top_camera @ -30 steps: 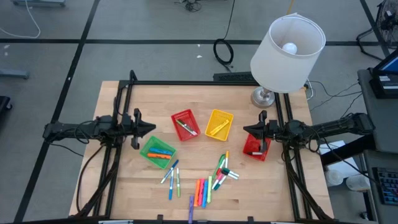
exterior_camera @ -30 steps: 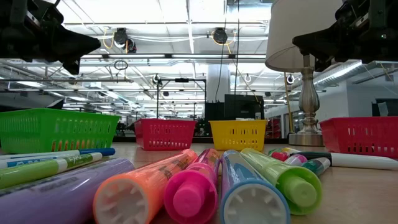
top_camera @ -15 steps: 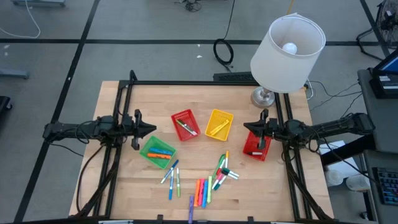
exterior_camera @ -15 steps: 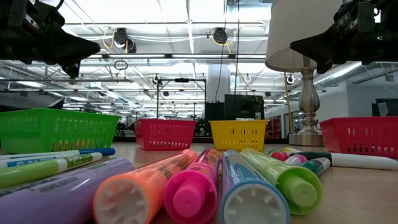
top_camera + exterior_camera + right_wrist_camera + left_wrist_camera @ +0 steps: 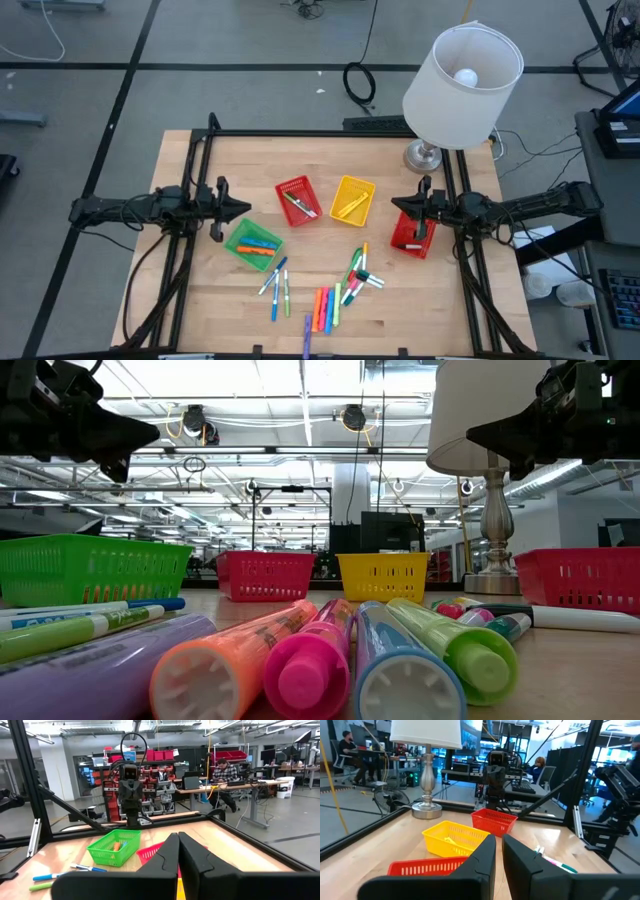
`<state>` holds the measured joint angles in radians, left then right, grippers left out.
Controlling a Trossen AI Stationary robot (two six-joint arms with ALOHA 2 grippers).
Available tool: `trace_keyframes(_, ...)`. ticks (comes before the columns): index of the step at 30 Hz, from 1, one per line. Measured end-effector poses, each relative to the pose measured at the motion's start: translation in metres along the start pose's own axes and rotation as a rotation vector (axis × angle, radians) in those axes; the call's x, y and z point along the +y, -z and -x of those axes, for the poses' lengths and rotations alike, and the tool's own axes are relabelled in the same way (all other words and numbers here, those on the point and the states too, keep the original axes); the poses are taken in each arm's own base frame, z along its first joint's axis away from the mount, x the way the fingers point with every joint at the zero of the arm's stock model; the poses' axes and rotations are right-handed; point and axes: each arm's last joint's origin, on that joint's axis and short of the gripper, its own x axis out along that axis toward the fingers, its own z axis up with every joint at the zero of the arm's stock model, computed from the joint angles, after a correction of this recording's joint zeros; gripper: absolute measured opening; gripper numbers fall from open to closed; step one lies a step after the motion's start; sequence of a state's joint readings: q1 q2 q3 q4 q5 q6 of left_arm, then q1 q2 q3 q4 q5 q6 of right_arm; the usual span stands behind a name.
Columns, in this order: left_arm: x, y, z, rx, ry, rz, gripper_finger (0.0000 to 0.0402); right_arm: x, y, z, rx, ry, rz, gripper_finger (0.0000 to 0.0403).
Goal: Pick & Place Markers
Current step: Put the top green marker into the right red bin
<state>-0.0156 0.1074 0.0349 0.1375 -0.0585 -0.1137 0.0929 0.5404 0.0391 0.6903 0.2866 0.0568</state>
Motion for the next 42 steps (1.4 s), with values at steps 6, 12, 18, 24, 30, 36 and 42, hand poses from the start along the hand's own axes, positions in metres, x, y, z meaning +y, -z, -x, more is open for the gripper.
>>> trace_keyframes(6,-0.0002,-0.0015,0.0,-0.017,0.002,0.0,0.0035,0.0001,0.0,0.0,0.0,-0.003,-0.003,0.0)
trace_keyframes(12,-0.0002,-0.0021,0.0,-0.023,0.001,-0.003,0.0035,0.0001,0.0,0.0,0.0,-0.003,-0.003,0.0)
trace_keyframes(18,-0.0002,-0.002,0.0,-0.022,0.001,-0.001,0.0035,0.0001,0.0,0.0,0.0,-0.004,-0.003,0.0)
trace_keyframes(24,-0.0002,-0.0019,0.0,-0.021,0.001,-0.001,0.0035,0.0001,0.0,0.0,0.001,-0.004,-0.003,0.0)
trace_keyframes(30,-0.0001,-0.0013,0.0,-0.014,0.0,-0.001,0.0035,0.0001,0.0007,0.0,0.008,-0.003,-0.009,0.0)
trace_keyframes(36,-0.0001,-0.0012,0.0,-0.013,-0.001,0.0,0.0035,0.0001,0.0007,0.0,0.007,-0.002,-0.009,0.0)
trace_keyframes(42,-0.0001,-0.0011,0.0,-0.012,-0.001,0.0,0.0035,0.0001,0.0007,0.0,0.007,-0.002,-0.009,0.0)
